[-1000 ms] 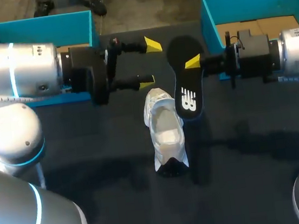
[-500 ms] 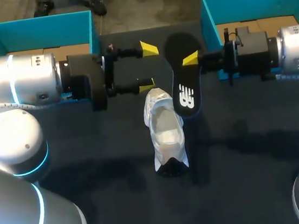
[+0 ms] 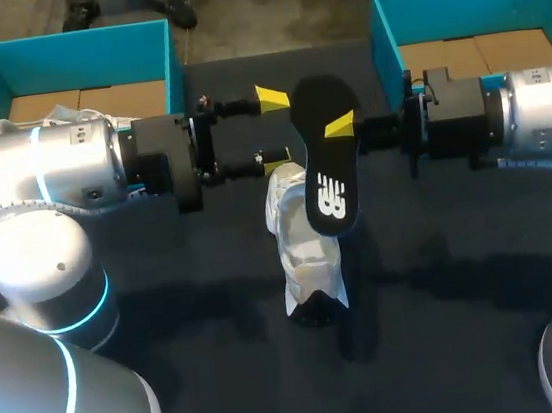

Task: Take the shoe out of the shoebox, open the shoe tongue, remove and reinsert the insole, then place the shoe into the shoebox

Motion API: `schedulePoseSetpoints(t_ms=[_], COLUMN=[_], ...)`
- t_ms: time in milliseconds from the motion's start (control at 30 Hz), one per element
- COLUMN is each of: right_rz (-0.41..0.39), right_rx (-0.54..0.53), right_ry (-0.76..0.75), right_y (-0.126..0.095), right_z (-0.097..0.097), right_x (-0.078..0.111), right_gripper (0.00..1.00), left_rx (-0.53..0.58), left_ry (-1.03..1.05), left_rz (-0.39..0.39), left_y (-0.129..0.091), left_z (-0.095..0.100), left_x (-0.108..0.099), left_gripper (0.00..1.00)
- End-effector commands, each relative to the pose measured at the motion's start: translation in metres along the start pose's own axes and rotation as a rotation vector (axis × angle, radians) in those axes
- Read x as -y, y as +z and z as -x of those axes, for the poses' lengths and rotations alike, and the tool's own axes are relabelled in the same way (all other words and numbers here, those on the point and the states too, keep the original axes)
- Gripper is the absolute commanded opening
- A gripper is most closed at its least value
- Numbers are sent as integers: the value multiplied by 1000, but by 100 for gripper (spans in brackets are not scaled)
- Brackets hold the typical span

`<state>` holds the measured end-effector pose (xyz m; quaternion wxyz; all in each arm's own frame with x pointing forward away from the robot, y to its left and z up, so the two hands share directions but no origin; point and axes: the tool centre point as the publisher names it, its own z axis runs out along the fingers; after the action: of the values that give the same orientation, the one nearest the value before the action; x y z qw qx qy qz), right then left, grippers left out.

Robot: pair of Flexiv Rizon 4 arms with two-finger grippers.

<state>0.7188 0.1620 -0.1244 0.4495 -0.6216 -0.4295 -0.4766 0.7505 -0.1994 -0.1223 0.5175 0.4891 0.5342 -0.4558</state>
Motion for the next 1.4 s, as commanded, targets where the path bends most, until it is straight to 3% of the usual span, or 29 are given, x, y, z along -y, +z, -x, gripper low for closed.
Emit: schedulePoseSetpoints(t_ms=[33,433,633,667,700,1000,1100,1200,1300,1400], right_rz=[-5,-20,-25,-25,-24,-19,-21,-25,-27,-29], right_rx=[-3,-9,-12,-13,-14,-13,-13,-12,-13,-16], right_ry=[0,-9,-13,-13,-14,-16,-16,-17,-15,-15], right_y=[12,20,20,20,20,20,20,21,22,23], right_z=[0,-1,-1,-1,0,-1,-1,-1,-1,0], right_x=[5,14,16,17,17,18,18,18,18,19], right_gripper=[0,0,0,0,0,0,0,0,0,0], left_rx=[8,18,13,18,20,23,20,23,19,17], left_ry=[-1,-32,-49,-54,-55,-65,-70,-73,-76,-88], left_rz=[-12,-15,-7,-3,-2,-7,-7,-12,-21,-32], left_y=[14,25,26,26,26,28,27,27,28,29], left_z=[0,-6,-8,-9,-9,-12,-13,-14,-15,-16], left_x=[-7,-4,-4,-4,-4,1,2,3,5,6], left_gripper=[100,99,75,57,50,35,21,18,0,0])
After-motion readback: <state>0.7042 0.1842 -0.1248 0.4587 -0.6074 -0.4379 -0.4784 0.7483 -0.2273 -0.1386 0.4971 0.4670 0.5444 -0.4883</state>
